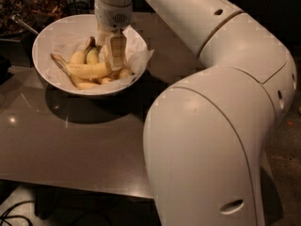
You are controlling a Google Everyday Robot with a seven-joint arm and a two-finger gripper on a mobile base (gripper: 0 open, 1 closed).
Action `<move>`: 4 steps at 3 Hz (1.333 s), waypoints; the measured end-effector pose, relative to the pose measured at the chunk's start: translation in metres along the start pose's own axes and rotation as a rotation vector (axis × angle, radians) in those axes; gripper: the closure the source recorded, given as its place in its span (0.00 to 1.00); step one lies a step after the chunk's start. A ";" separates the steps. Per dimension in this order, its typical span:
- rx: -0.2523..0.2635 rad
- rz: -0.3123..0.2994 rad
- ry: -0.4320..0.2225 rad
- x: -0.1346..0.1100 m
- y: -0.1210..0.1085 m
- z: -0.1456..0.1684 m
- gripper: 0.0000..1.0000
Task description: Pick banana from white bowl
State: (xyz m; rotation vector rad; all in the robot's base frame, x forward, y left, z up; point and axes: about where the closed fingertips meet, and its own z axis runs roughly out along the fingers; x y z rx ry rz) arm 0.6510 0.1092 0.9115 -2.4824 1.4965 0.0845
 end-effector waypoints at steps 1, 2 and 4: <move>-0.011 0.008 -0.003 0.001 0.000 0.006 0.40; -0.027 0.017 -0.004 0.003 0.000 0.015 0.40; -0.069 0.032 -0.003 0.008 -0.002 0.037 0.39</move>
Offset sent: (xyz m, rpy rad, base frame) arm -0.0095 -0.0127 -0.0207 -0.0609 0.0958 -0.0114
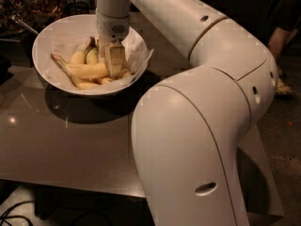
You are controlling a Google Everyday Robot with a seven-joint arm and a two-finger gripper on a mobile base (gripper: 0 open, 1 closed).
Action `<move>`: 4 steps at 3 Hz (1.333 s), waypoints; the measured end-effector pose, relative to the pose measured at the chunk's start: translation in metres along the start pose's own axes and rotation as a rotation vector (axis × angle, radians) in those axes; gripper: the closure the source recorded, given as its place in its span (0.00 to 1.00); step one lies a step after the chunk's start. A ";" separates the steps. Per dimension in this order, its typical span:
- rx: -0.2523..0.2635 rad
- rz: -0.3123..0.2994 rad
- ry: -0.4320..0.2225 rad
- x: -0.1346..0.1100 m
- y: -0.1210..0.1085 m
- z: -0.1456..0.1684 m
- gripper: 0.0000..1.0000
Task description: Pick banana from white bowl
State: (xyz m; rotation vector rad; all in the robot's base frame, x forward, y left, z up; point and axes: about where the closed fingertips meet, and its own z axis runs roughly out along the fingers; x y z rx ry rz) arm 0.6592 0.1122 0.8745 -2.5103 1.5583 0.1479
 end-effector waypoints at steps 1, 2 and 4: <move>0.000 0.000 0.000 0.000 0.000 0.000 0.59; 0.000 0.000 0.000 0.000 0.000 0.000 0.81; 0.052 -0.008 -0.024 -0.009 0.000 -0.013 1.00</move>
Offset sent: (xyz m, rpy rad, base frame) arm 0.0001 0.0000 -0.0002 -0.0001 0.0003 -0.0001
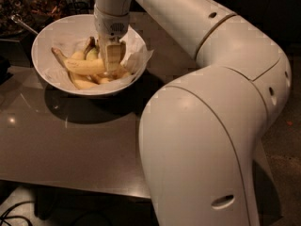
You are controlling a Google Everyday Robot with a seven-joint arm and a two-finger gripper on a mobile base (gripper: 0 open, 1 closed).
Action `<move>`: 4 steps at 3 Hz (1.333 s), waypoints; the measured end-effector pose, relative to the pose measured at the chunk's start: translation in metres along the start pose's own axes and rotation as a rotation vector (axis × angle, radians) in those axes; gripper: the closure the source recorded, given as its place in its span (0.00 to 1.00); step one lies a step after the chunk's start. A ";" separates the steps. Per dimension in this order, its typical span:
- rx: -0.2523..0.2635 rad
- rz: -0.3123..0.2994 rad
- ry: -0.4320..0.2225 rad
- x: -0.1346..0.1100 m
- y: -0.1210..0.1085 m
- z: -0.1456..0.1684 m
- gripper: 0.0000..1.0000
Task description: Pick banana from white bowl
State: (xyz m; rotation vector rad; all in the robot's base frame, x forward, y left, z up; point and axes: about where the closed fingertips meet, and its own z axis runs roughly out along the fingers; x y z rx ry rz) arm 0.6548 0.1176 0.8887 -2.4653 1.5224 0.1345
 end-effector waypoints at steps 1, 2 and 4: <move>0.016 -0.004 -0.012 -0.005 0.006 -0.015 1.00; 0.037 -0.019 -0.019 -0.012 0.014 -0.030 1.00; 0.058 -0.033 -0.039 -0.021 0.048 -0.058 1.00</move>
Offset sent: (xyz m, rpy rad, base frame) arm -0.0433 -0.0145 0.0509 0.0277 -0.0298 0.0319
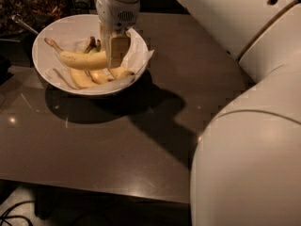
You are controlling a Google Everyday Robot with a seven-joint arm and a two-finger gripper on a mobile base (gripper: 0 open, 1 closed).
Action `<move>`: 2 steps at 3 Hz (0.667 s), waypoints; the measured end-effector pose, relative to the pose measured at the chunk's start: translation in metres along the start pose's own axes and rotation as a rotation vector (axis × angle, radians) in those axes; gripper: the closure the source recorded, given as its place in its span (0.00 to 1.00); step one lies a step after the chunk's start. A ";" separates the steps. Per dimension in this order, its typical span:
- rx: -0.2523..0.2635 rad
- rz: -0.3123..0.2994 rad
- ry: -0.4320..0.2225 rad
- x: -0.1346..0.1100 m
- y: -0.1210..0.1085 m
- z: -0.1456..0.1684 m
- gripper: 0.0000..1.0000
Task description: Pick banana from white bowl
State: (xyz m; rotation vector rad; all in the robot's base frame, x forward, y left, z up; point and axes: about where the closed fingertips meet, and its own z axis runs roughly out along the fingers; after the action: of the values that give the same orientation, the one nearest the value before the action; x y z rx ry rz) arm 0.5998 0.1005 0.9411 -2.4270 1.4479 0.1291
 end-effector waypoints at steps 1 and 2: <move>0.008 0.003 -0.016 -0.006 0.024 -0.010 1.00; 0.028 0.054 -0.030 -0.019 0.078 -0.024 1.00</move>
Offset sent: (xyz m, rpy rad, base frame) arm -0.0883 -0.0340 0.0117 0.0306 0.0135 -0.0571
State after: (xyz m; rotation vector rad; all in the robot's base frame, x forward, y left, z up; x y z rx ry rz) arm 0.5209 0.0747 0.9513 -2.3549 1.4926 0.1550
